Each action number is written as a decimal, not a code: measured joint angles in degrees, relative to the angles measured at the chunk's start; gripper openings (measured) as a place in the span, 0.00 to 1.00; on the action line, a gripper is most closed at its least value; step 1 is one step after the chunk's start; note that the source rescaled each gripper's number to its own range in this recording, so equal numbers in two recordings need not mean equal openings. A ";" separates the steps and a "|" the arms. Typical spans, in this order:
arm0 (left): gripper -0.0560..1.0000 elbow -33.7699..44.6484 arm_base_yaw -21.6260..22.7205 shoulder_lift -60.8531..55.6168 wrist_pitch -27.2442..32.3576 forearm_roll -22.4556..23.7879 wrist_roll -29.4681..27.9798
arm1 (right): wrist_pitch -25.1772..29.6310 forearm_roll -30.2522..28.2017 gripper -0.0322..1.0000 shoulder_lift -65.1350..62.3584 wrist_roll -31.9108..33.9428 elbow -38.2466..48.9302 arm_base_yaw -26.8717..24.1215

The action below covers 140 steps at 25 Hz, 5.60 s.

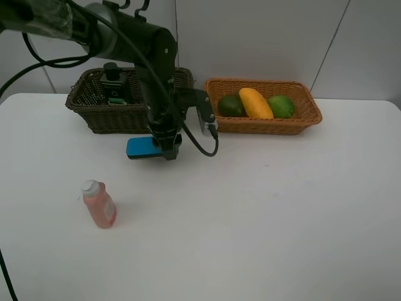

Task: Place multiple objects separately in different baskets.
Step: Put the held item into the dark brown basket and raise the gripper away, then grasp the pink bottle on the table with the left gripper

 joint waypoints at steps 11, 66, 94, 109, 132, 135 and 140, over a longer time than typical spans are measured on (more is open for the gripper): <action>0.61 -0.41 0.00 -5.49 0.96 3.37 0.00 | 0.00 0.00 0.99 0.00 0.00 0.00 0.00; 0.92 -9.32 10.46 -0.78 -18.42 11.35 0.35 | 0.00 0.00 0.99 0.00 0.00 0.00 0.00; 0.97 -9.32 10.46 -4.60 -14.80 9.81 -6.14 | 0.00 0.00 0.99 0.00 0.00 0.00 0.00; 0.97 5.70 10.46 -21.25 -7.75 7.53 -25.38 | 0.00 0.00 0.99 0.00 0.00 0.00 0.00; 0.97 27.00 6.58 -33.28 8.21 -4.14 -56.99 | 0.00 0.00 0.99 0.00 0.00 0.00 0.00; 0.97 29.37 6.54 -33.28 7.96 -4.98 -57.23 | 0.00 0.00 0.99 0.00 0.00 0.00 0.00; 0.97 33.47 6.54 -33.32 5.36 -5.35 -57.28 | 0.00 0.00 0.99 0.00 0.00 0.00 0.00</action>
